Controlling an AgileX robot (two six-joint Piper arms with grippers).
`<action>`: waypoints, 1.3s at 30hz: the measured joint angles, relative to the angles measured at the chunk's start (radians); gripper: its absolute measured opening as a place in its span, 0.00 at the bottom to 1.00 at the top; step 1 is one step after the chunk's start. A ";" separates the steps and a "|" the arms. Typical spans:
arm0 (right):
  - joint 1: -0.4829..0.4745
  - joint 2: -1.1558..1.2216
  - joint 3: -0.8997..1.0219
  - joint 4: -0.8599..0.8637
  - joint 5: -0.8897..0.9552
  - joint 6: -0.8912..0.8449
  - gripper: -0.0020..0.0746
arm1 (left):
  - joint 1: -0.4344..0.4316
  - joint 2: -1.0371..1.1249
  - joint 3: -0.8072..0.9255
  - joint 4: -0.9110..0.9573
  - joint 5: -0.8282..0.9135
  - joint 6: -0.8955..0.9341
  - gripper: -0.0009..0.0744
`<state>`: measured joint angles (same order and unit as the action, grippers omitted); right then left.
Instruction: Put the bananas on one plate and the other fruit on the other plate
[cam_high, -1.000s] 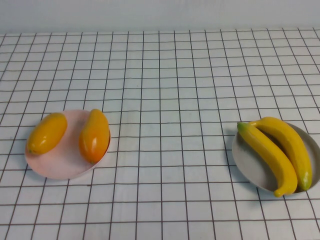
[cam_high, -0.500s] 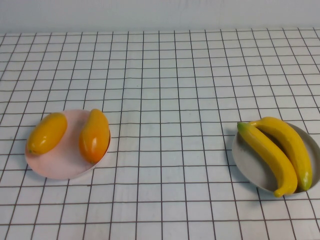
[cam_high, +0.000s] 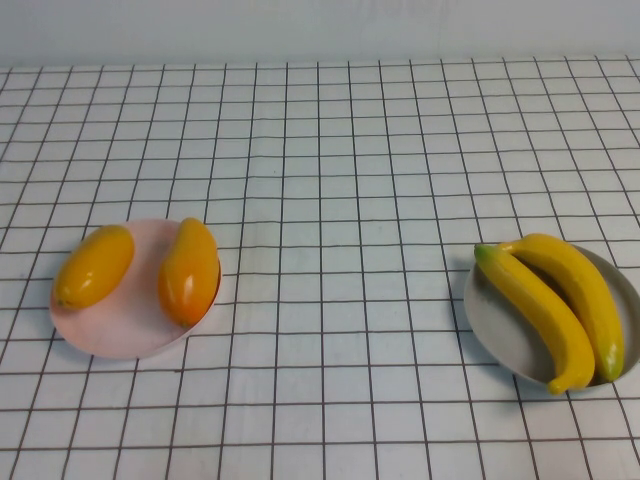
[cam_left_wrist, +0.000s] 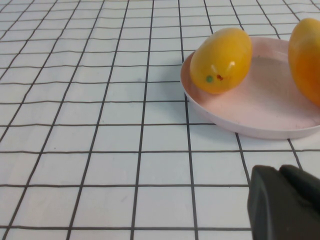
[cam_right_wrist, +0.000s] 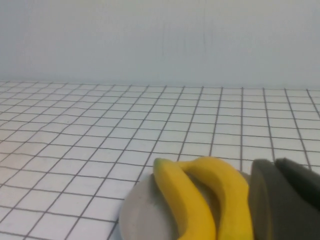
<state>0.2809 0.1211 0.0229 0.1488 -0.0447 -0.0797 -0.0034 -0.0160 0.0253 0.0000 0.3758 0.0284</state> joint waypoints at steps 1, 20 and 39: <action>-0.024 -0.020 0.000 0.000 0.017 0.000 0.01 | 0.000 0.000 0.000 0.000 0.000 0.000 0.01; -0.259 -0.128 0.004 0.002 0.388 0.097 0.01 | 0.000 0.000 0.000 0.000 0.000 0.000 0.01; -0.259 -0.128 0.004 0.002 0.390 0.101 0.01 | 0.000 0.000 0.000 0.000 0.000 0.000 0.01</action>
<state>0.0218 -0.0074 0.0267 0.1511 0.3451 0.0216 -0.0034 -0.0160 0.0253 0.0000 0.3758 0.0284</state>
